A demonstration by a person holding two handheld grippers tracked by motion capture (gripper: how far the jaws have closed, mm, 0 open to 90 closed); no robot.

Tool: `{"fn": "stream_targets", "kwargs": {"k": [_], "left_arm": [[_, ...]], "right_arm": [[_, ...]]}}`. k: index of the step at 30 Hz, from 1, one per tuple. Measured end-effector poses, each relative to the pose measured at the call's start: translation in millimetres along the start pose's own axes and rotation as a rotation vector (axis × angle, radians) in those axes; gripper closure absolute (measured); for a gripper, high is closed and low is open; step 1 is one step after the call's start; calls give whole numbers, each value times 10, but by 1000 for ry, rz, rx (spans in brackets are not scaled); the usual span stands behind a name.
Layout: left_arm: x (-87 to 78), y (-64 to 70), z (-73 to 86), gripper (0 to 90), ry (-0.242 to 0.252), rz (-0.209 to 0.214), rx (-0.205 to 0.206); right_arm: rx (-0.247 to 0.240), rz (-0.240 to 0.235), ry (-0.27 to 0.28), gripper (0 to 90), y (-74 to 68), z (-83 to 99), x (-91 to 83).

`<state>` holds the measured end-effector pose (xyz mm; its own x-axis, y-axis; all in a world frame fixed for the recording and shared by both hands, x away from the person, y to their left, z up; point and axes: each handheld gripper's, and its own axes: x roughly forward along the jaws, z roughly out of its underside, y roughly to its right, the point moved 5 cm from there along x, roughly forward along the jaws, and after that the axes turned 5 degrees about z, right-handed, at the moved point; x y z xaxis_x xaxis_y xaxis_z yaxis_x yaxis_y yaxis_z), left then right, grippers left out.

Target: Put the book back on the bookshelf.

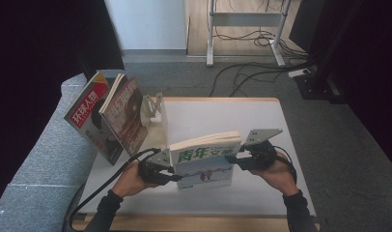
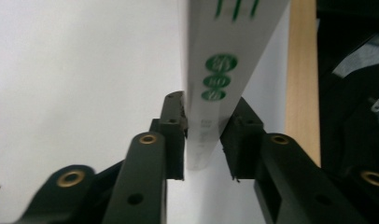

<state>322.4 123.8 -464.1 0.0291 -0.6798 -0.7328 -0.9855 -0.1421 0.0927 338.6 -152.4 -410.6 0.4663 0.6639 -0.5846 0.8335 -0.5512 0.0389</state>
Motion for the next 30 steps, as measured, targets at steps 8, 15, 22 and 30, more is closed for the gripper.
{"fn": "stream_targets", "kwargs": {"k": [8,15,22,30], "left_arm": [[-117,25,-179,609,80,6,-6],[-288,12,-417,551,147,-7,-22],[-380,14,-659,516,176,-11,-17],[-394,2,-830,574,143,-40,-31]], "right_arm": [[-1,-6,2,574,-3,7,-20],[-3,-4,-1,579,-4,4,-21],[-8,-6,-3,580,-6,1,-23],[-3,-6,2,581,-1,3,-18]]}}
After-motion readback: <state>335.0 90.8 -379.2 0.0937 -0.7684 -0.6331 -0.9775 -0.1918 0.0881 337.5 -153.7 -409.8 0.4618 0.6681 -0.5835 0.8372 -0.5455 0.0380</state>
